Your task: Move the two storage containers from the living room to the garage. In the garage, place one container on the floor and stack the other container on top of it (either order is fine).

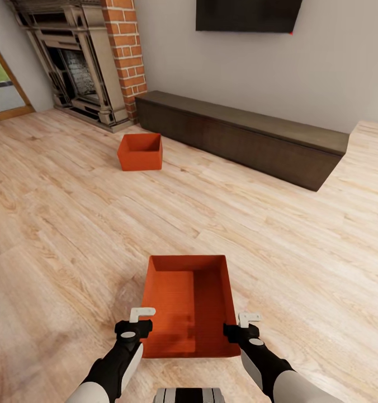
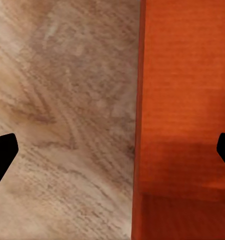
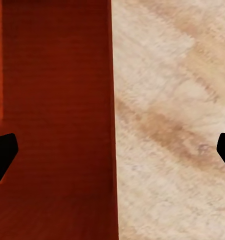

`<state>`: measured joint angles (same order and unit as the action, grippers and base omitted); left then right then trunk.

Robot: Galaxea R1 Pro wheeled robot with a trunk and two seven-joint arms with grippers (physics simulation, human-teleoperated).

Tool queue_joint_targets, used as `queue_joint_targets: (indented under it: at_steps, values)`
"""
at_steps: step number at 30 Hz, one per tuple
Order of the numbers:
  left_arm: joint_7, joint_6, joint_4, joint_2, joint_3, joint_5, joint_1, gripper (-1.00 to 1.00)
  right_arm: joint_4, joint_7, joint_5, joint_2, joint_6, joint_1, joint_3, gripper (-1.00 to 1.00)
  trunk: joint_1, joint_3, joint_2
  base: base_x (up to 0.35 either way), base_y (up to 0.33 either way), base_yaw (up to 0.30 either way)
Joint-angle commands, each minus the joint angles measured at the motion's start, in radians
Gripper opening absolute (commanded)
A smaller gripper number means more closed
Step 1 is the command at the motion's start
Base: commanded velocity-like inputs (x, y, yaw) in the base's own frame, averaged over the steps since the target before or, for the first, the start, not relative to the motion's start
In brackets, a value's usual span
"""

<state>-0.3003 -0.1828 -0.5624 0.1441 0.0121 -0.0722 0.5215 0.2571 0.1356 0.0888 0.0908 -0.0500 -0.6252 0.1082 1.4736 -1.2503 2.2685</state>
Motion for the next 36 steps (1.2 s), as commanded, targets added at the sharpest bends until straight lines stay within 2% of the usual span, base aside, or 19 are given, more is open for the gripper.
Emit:
queue_joint_targets:
  at_steps: [1,30,36]
  values:
    - [-0.003,-0.008,-0.002,0.000,0.001,-0.008,0.000,1.00,-0.001,0.006,0.009,0.000,-0.004,-0.001,0.008,1.00,0.004,-0.004,0.008,0.000,0.000,0.000]
    - [0.000,-0.007,-0.008,0.006,0.000,-0.006,0.000,1.00,-0.001,0.006,0.007,0.001,-0.015,-0.001,0.012,1.00,0.004,-0.004,0.008,0.000,0.000,0.000]
    - [-0.001,-0.007,-0.023,0.000,-0.003,-0.003,0.000,1.00,0.000,0.010,-0.001,0.006,-0.019,-0.001,0.013,1.00,0.004,-0.004,0.007,0.000,0.000,0.000]
